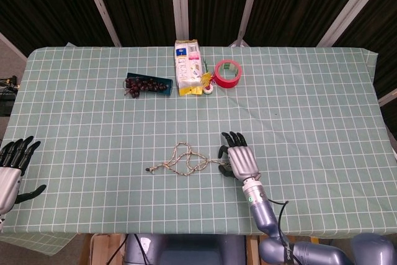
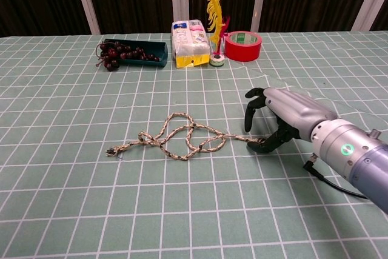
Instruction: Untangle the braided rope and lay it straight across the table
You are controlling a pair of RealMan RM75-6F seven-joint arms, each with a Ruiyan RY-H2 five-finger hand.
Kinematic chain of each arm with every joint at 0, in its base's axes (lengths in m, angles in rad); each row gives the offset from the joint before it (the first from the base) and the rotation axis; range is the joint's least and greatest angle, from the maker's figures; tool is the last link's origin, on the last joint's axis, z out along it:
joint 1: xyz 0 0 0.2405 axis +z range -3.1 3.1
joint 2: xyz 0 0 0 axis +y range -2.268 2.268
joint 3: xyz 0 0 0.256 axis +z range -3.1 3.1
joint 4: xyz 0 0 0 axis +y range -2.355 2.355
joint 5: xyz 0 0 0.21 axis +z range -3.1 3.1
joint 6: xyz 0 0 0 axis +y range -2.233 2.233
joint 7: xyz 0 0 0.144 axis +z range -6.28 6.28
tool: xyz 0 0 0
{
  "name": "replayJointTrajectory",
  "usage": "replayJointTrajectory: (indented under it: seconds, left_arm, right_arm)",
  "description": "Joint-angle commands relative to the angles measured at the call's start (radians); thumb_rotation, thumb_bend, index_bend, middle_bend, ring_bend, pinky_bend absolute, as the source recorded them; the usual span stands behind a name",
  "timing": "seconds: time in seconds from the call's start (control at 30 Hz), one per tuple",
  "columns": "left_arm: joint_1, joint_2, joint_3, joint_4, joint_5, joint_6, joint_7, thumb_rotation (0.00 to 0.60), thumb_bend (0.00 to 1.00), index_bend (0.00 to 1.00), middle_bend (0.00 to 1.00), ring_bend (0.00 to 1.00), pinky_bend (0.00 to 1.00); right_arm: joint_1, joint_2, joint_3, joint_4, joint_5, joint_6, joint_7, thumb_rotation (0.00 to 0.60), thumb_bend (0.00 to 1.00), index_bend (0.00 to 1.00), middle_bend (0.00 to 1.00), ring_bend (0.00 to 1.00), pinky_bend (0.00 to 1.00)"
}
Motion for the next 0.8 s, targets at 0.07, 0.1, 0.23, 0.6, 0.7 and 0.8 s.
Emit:
replayJointTrajectory:
  seconds: [0.07, 0.1, 0.23, 0.6, 0.7, 0.8]
  left_arm:
    - [0.000, 0.001, 0.000, -0.001, 0.000, 0.001, -0.003, 0.600, 0.04, 0.03, 0.00, 0.00, 0.00]
    - [0.000, 0.002, 0.001, -0.001, -0.001, 0.001, -0.004, 0.600, 0.04, 0.03, 0.00, 0.00, 0.00]
    - [0.001, 0.004, 0.001, -0.001, -0.002, 0.001, -0.009, 0.600, 0.04, 0.03, 0.00, 0.00, 0.00]
    - [0.003, 0.008, 0.003, -0.001, 0.002, 0.007, -0.014, 0.600, 0.04, 0.03, 0.00, 0.00, 0.00]
    - [0.003, 0.008, 0.005, -0.003, 0.005, 0.007, -0.009, 0.600, 0.04, 0.03, 0.00, 0.00, 0.00]
    - [-0.001, 0.008, 0.007, -0.010, 0.012, 0.004, 0.001, 0.600, 0.04, 0.03, 0.00, 0.00, 0.00]
  right_arm:
    - [0.003, -0.010, 0.001, 0.013, 0.017, -0.004, -0.005, 0.600, 0.35, 0.54, 0.13, 0.00, 0.00]
    - [0.003, -0.012, 0.001, 0.015, 0.020, -0.005, -0.007, 0.600, 0.35, 0.54, 0.13, 0.00, 0.00]
    - [0.006, -0.019, -0.002, 0.021, 0.027, -0.006, -0.013, 0.600, 0.39, 0.55, 0.13, 0.00, 0.00]
    - [0.007, -0.021, -0.009, -0.001, 0.040, -0.002, -0.026, 0.600, 0.42, 0.62, 0.14, 0.00, 0.00]
    - [0.002, -0.009, -0.012, -0.025, 0.029, 0.006, -0.019, 0.600, 0.42, 0.63, 0.14, 0.00, 0.00]
    - [-0.002, 0.006, -0.014, -0.050, 0.018, 0.014, -0.012, 0.600, 0.42, 0.63, 0.14, 0.00, 0.00]
